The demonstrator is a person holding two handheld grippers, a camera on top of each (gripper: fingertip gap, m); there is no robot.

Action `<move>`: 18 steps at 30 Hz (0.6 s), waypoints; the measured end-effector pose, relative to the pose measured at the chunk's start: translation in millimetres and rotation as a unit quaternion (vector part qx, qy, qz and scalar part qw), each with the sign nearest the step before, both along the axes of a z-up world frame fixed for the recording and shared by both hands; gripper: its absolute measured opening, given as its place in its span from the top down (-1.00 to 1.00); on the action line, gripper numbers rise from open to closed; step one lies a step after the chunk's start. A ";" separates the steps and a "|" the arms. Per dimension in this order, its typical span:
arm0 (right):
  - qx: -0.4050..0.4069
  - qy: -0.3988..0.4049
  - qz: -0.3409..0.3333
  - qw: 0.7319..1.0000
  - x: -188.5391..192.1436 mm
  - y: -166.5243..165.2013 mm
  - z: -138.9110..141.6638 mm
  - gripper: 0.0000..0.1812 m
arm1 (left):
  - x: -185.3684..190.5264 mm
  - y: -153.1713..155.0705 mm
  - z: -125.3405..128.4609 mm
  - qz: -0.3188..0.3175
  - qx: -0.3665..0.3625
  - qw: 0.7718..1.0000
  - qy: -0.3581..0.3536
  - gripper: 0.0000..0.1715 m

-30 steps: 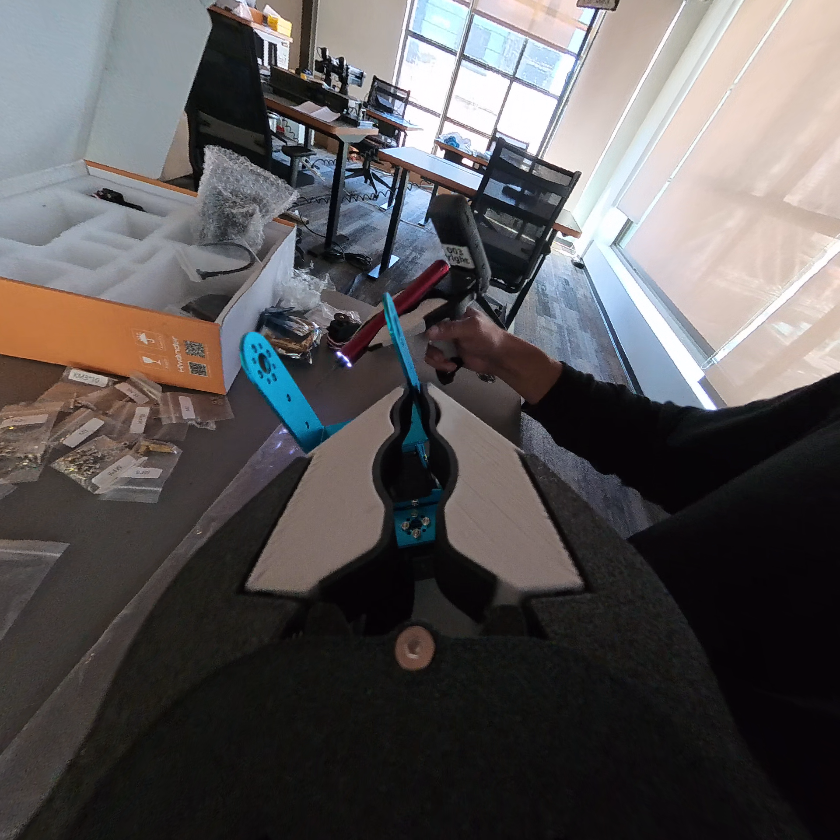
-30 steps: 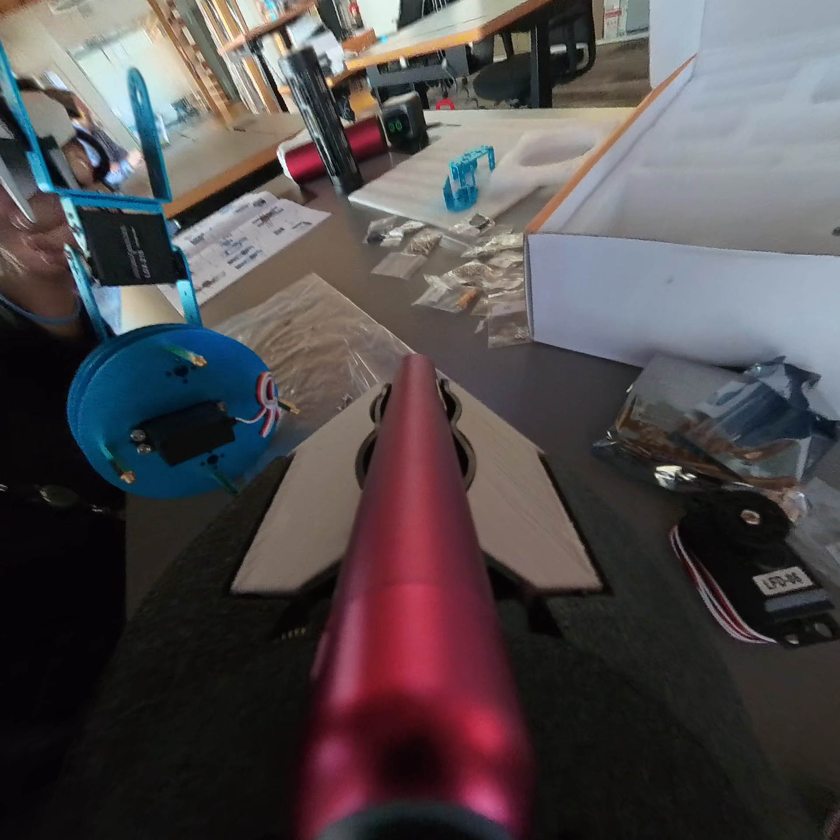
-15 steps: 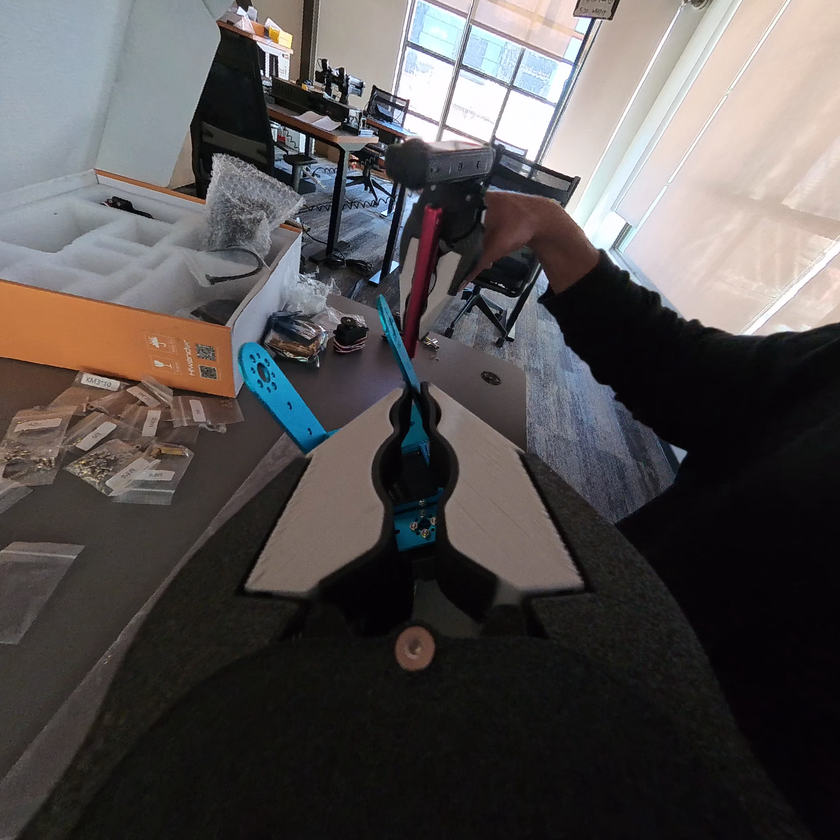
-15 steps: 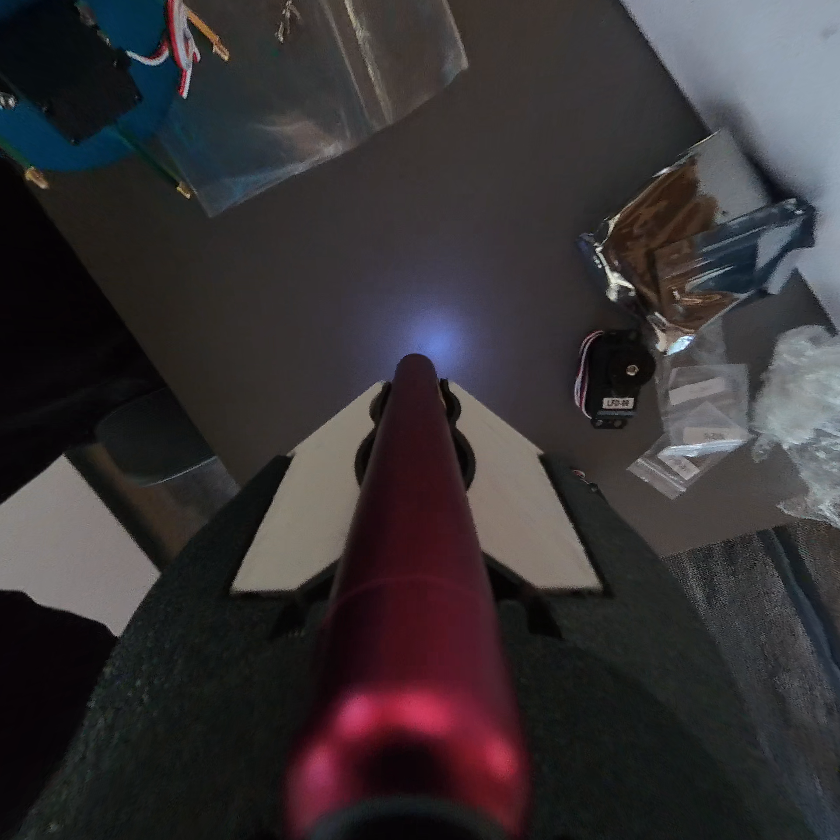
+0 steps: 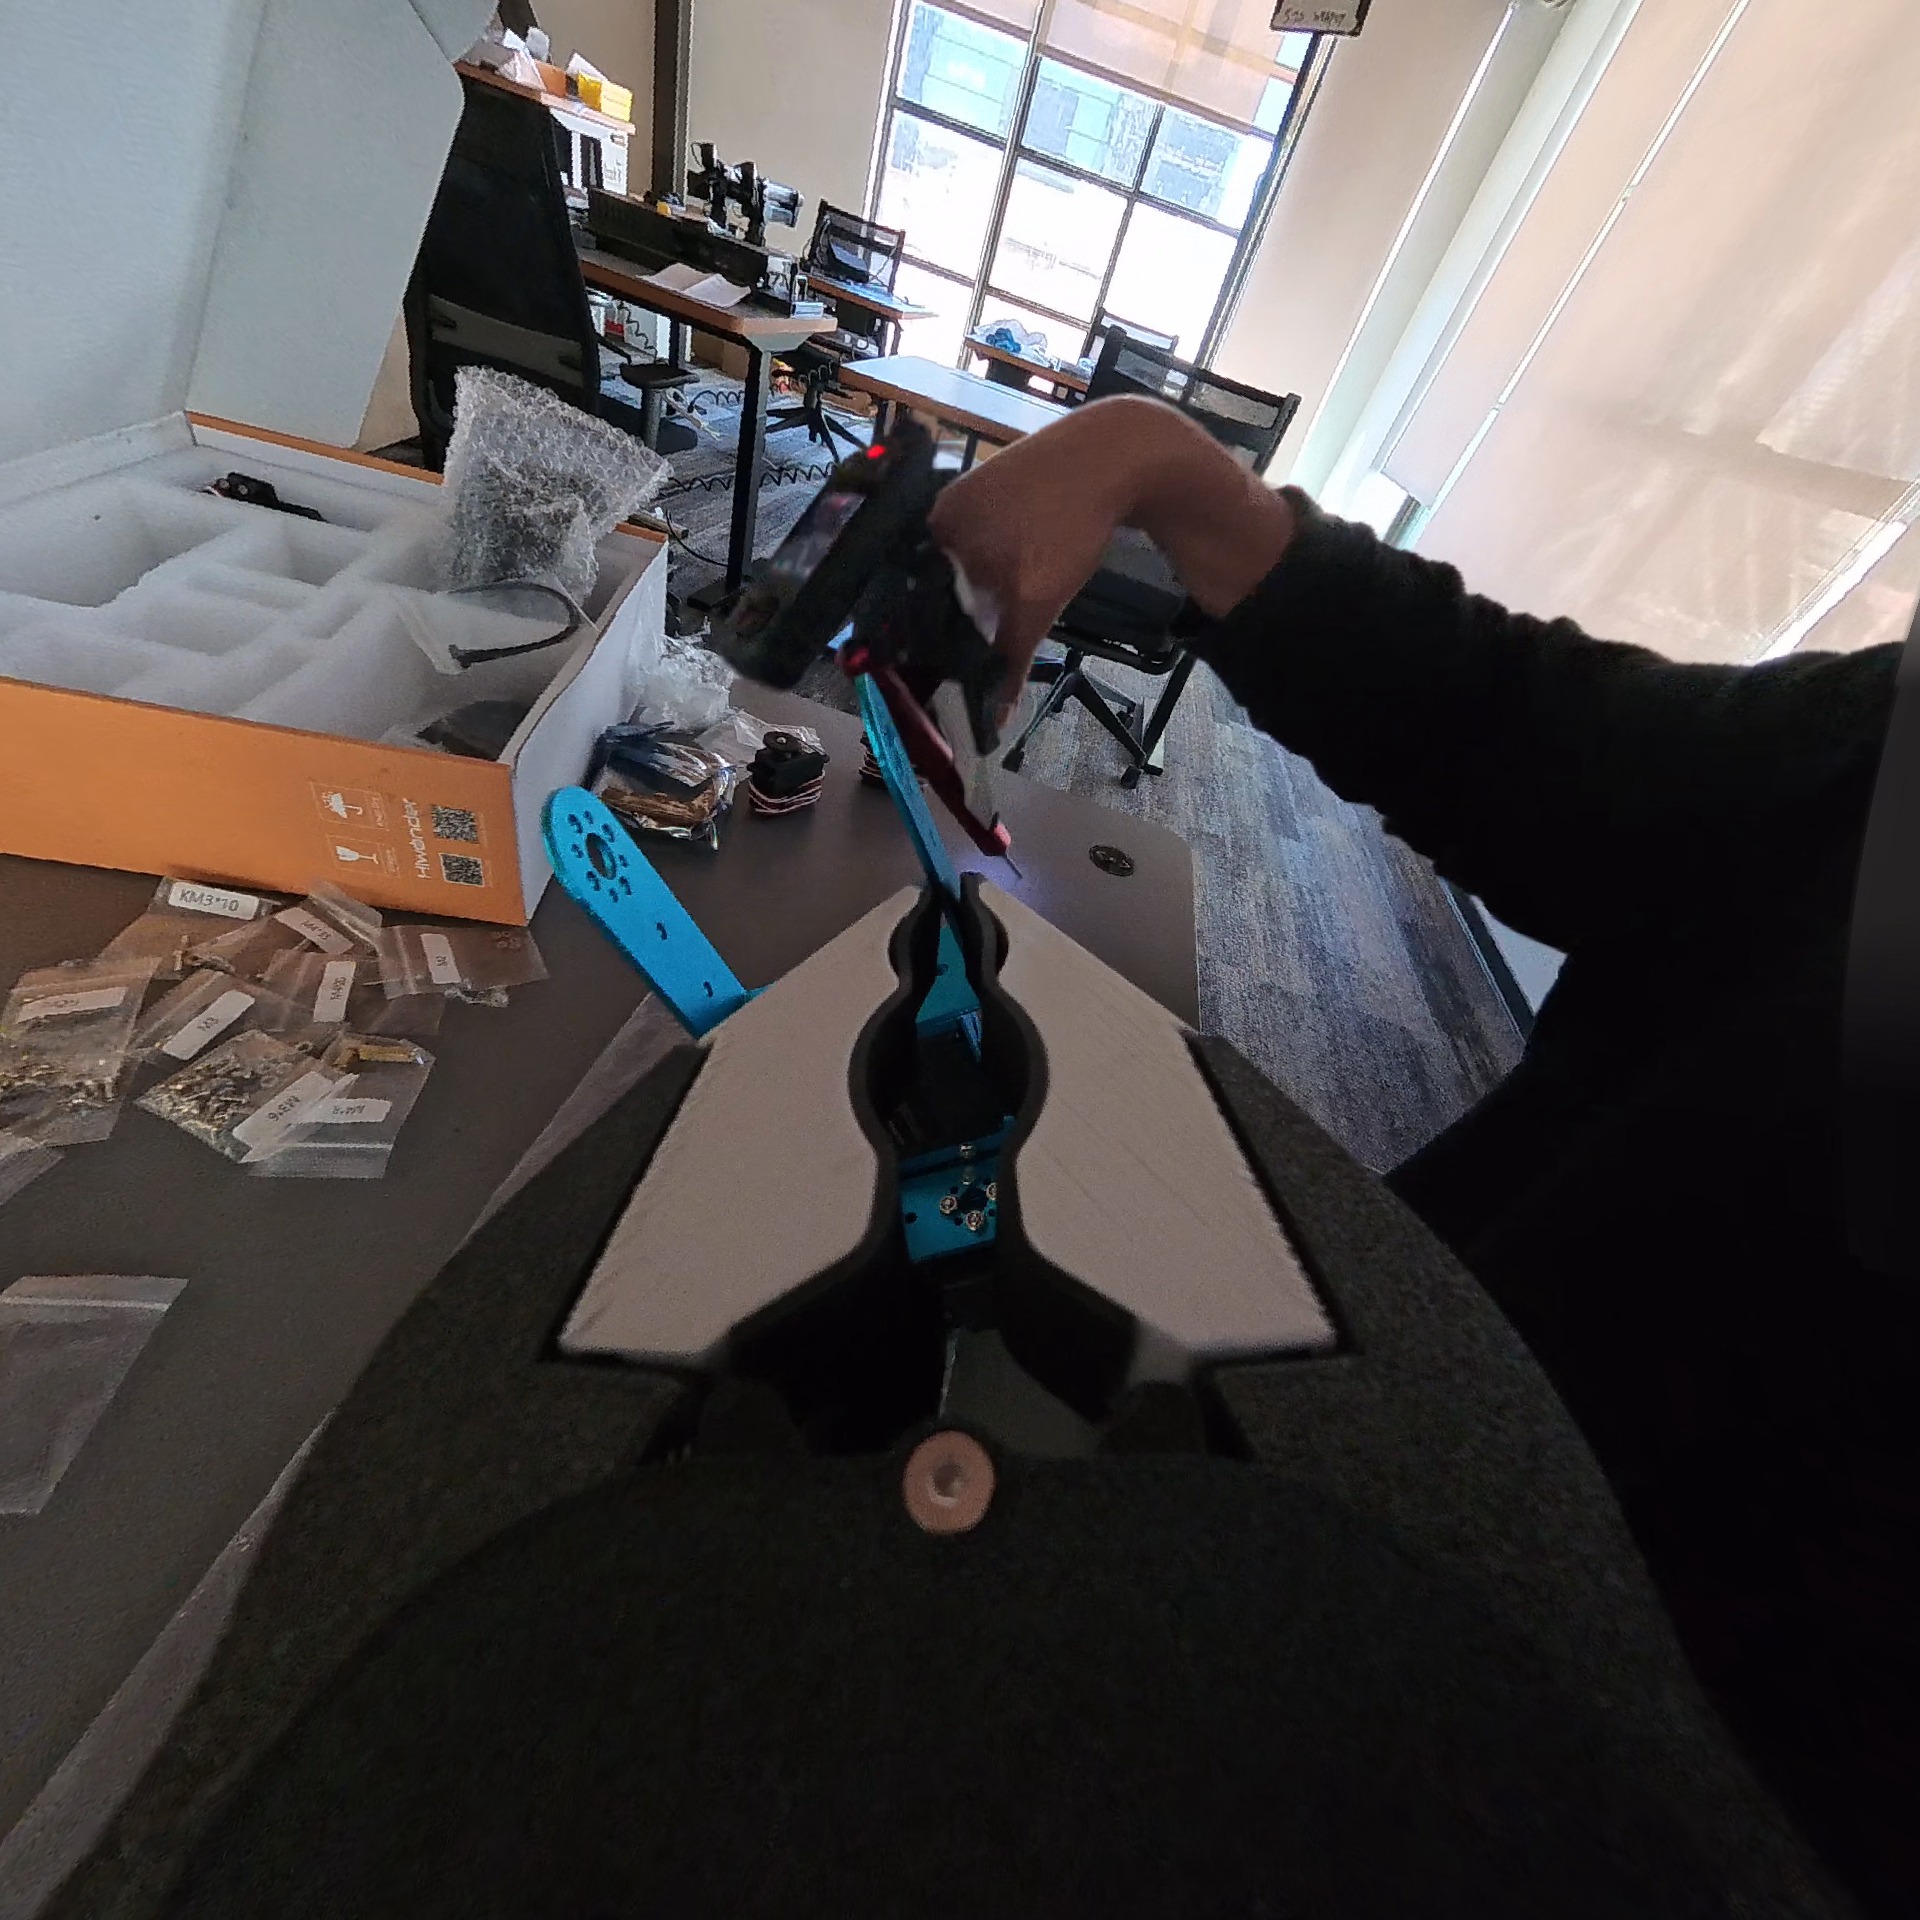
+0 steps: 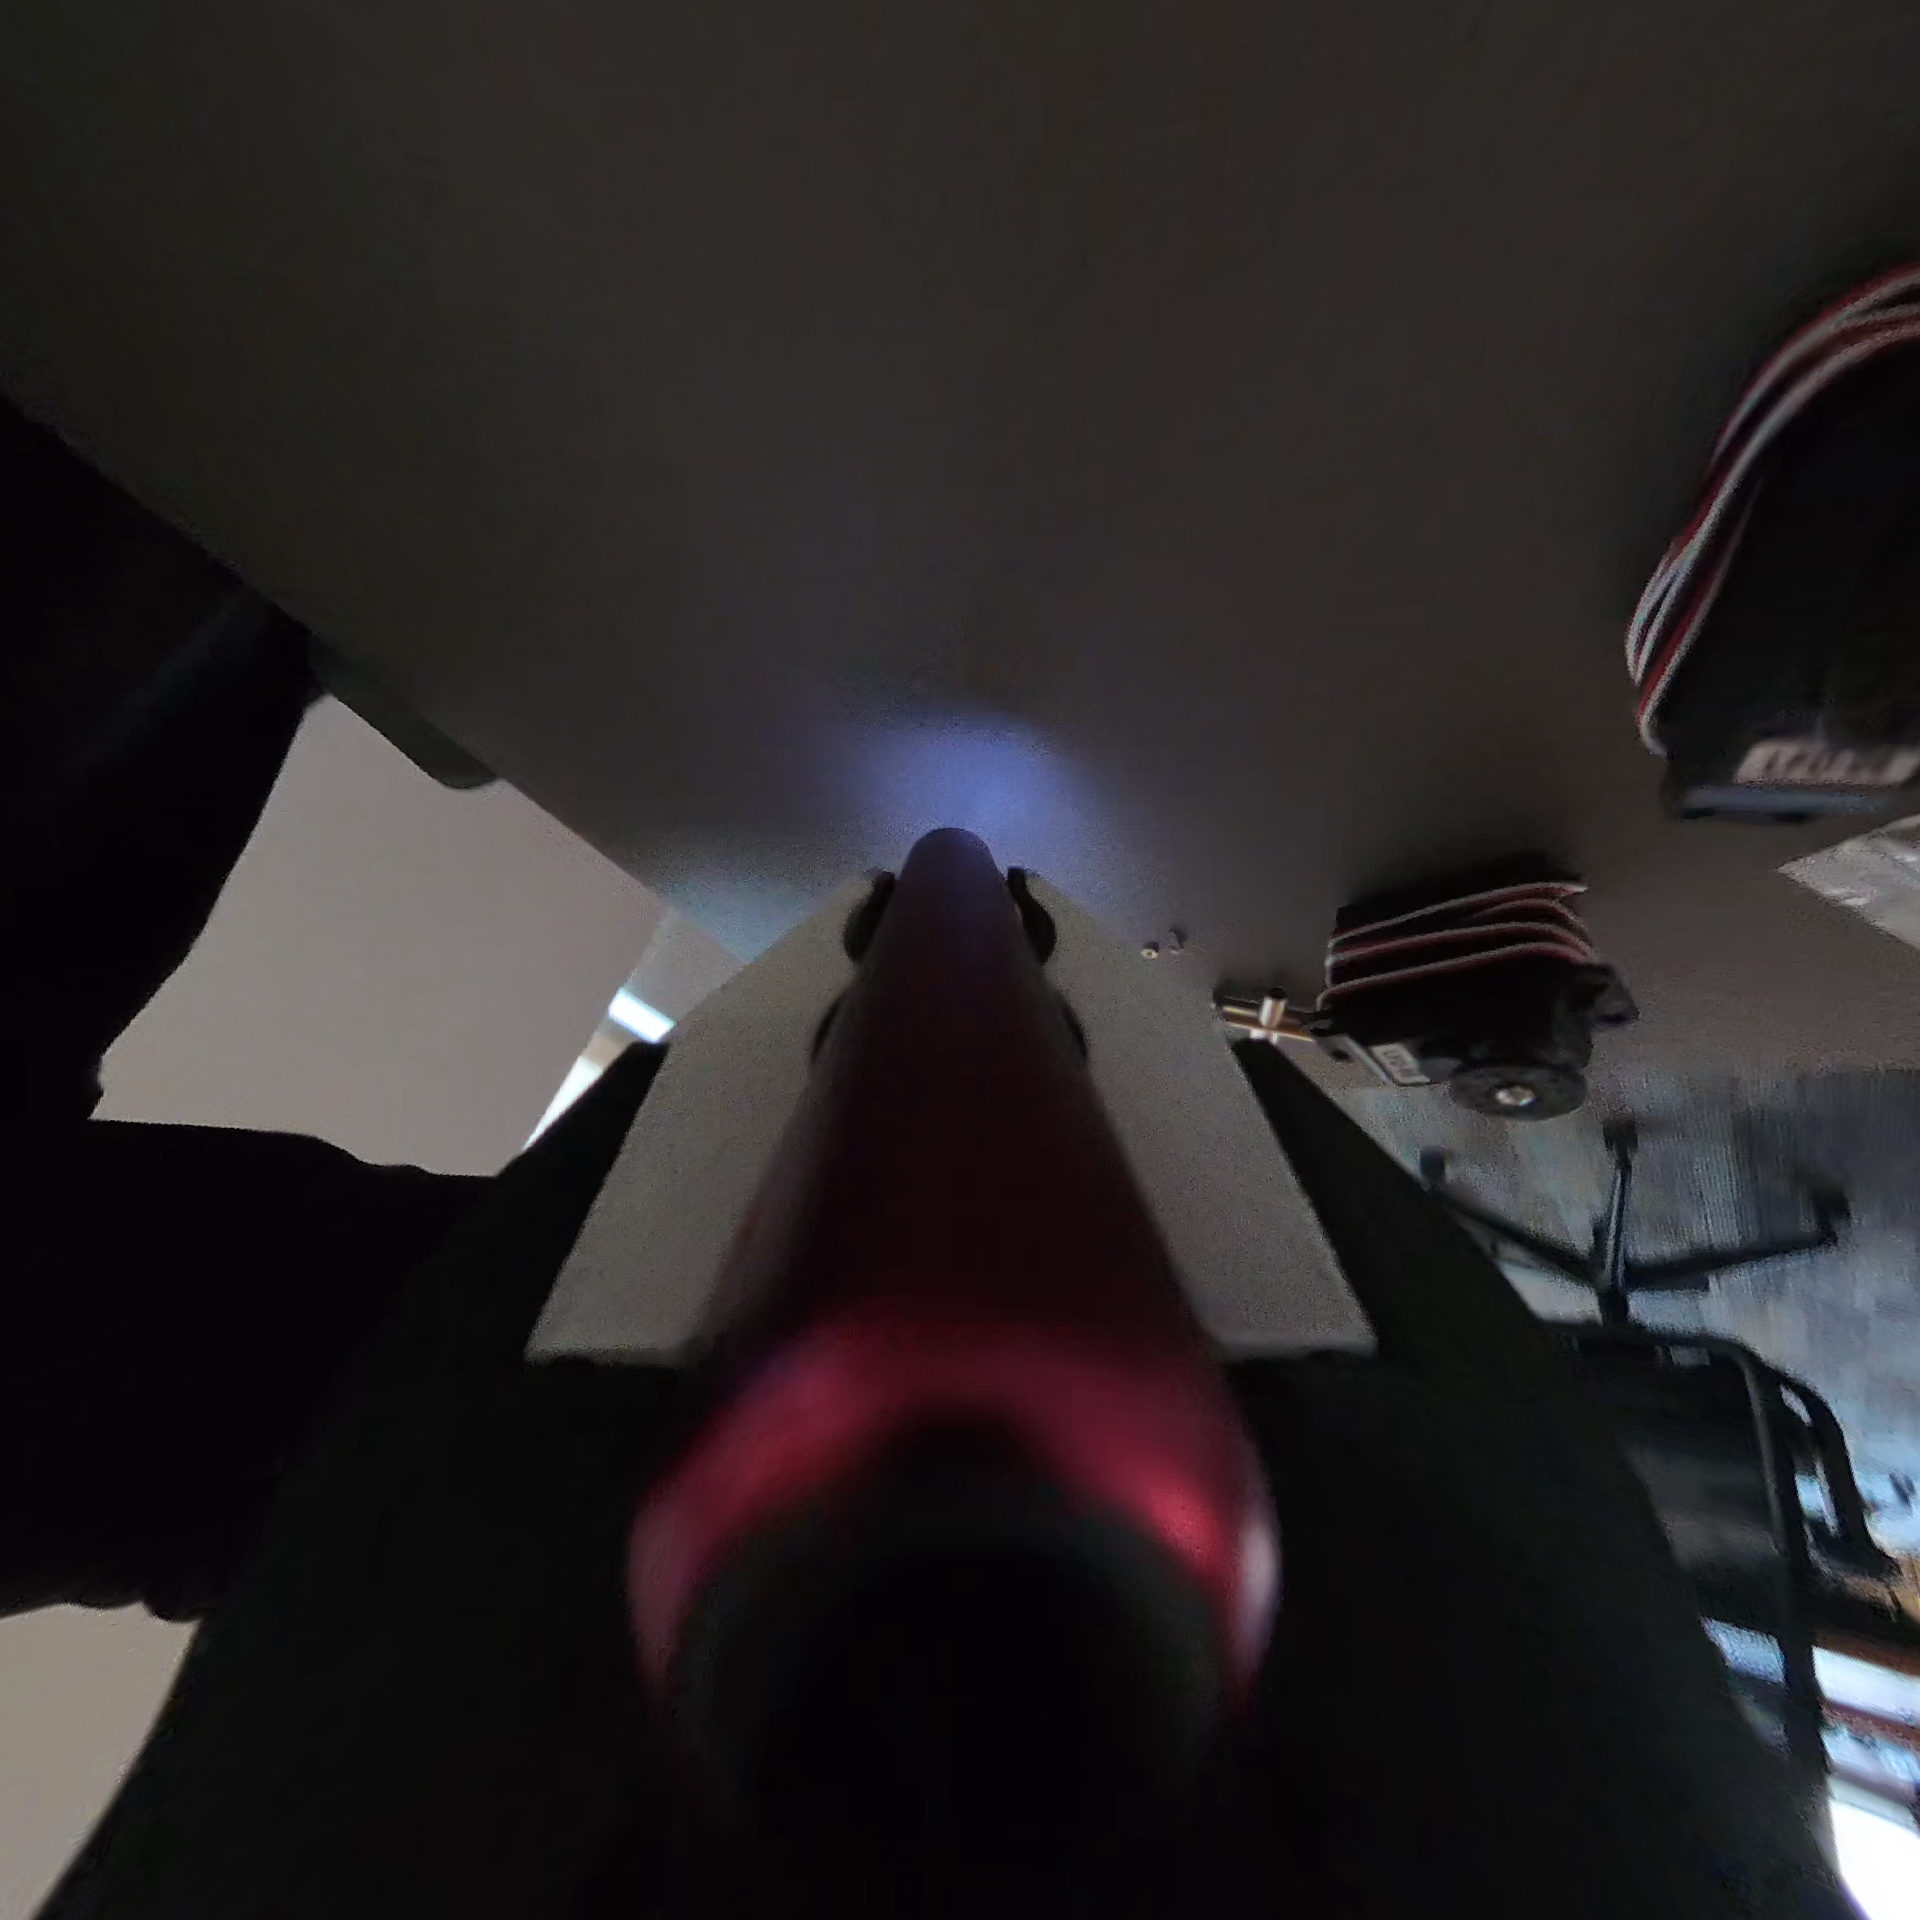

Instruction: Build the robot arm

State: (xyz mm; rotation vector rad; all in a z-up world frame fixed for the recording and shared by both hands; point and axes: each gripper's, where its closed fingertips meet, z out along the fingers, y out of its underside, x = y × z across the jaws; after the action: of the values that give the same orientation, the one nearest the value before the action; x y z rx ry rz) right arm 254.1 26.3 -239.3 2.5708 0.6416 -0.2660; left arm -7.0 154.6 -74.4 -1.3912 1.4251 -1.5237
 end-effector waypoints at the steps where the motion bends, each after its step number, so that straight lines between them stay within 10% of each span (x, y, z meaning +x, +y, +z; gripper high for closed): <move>1: -0.021 -0.012 0.006 1.000 1.3 1.6 -4.3 0.78 | -0.1 0.3 -0.1 0.001 0.000 1.000 -0.001 0.99; 18: -0.115 -0.059 0.038 0.991 -7.3 20.5 -37.2 0.77 | 2.2 4.9 -1.1 0.010 -0.004 1.000 0.004 0.98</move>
State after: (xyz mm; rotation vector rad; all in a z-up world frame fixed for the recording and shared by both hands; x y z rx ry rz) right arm 246.8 46.8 -276.5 2.3161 0.6248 -0.1508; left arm -4.8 159.4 -75.4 -1.4135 1.4066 -1.5138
